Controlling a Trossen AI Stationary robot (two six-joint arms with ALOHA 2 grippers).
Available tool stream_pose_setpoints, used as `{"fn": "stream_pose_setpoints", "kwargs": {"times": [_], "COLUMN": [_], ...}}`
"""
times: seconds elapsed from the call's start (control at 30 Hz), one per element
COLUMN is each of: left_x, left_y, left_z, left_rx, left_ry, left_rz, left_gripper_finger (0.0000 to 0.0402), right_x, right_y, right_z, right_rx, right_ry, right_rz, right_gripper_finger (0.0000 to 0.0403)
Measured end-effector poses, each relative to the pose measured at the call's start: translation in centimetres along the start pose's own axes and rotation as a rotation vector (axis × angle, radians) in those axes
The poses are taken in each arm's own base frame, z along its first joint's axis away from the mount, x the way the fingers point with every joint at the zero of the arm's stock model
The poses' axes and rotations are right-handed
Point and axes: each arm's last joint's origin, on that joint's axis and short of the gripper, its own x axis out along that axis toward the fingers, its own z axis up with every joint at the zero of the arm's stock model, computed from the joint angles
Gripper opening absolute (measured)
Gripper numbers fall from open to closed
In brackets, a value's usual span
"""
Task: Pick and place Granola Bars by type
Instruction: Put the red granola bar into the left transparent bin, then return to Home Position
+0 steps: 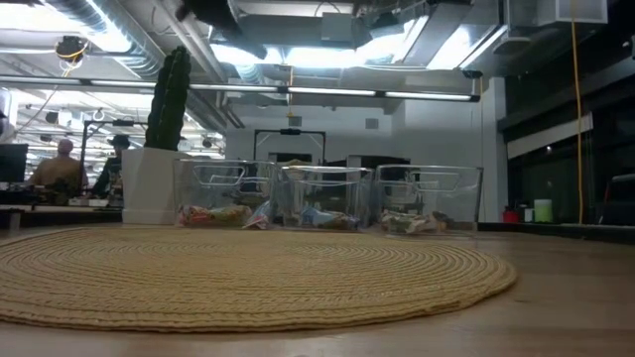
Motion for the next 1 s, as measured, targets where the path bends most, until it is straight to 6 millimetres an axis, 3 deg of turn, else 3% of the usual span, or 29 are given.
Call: {"fn": "stream_pose_setpoints", "kwargs": {"times": [0.13,0.27,0.43,0.67,1.0], "left_x": [3.2,7.5,10.6,12.1,11.6], "left_y": [-0.5,-1.3,-1.9,-2.2,-2.5], "left_z": [-0.7,-4.4,-8.8,-11.4,-10.7], "left_rx": [0.004,0.017,-0.008,-0.043,-0.076], "left_ry": [0.089,0.282,0.418,0.422,0.398], "left_rz": [-0.038,-0.035,0.012,0.027,-0.108], "left_gripper_finger": [0.0009,0.0009,0.001,0.0023,0.0126], "right_x": [0.0,0.0,0.0,0.0,0.0], "right_y": [0.0,0.0,0.1,0.1,0.1], "right_z": [0.0,-0.3,-1.0,-1.0,-0.9], "right_rx": [-0.001,-0.009,-0.001,-0.009,-0.012], "right_ry": [0.001,0.029,0.095,0.1,0.093], "right_rz": [0.0,0.004,0.013,0.014,0.013], "right_gripper_finger": [0.0111,0.0111,0.0111,0.0111,0.0111]}}
